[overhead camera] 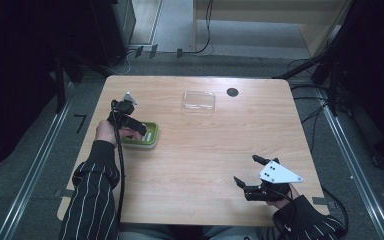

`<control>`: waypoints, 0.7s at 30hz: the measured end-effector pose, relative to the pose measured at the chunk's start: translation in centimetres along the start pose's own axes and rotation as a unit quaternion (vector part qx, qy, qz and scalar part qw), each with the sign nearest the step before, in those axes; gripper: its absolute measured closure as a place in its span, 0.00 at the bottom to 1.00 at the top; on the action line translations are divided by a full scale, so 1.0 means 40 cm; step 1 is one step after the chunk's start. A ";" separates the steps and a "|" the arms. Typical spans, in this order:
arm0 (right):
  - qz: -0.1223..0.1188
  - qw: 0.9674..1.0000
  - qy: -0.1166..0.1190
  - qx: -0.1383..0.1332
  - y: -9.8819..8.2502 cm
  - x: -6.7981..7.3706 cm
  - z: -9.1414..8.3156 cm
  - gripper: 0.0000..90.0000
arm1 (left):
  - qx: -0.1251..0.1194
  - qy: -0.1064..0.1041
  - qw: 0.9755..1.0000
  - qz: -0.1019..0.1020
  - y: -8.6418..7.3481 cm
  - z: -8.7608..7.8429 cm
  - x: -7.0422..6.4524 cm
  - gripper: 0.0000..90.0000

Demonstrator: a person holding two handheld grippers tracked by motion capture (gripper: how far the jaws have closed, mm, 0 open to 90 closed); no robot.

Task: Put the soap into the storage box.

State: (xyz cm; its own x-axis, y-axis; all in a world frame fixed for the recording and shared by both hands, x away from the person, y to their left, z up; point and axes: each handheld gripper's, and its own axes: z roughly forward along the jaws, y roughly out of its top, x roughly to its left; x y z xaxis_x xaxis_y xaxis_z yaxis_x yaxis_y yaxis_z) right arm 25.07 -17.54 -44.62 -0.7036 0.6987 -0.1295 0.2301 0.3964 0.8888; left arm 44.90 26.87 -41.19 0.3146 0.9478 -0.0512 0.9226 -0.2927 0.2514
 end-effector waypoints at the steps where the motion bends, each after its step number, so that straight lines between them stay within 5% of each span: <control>1: 0.000 1.000 0.000 0.000 0.000 0.000 0.000 0.15 | 0.000 0.000 1.000 0.000 0.000 0.000 0.000 0.15; 21: 0.005 1.000 -0.004 0.001 -0.004 -0.001 -0.008 0.15 | 0.012 0.011 1.000 -0.012 0.014 0.049 -0.019 0.15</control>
State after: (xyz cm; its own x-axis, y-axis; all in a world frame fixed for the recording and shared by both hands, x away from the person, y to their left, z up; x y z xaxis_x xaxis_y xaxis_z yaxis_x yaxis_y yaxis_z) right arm 24.83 -17.82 -44.63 -0.6958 0.7074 -0.1241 0.2389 0.3909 0.8889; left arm 45.60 25.75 -42.89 0.2868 0.9573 -0.0363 0.9353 -0.2716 0.2268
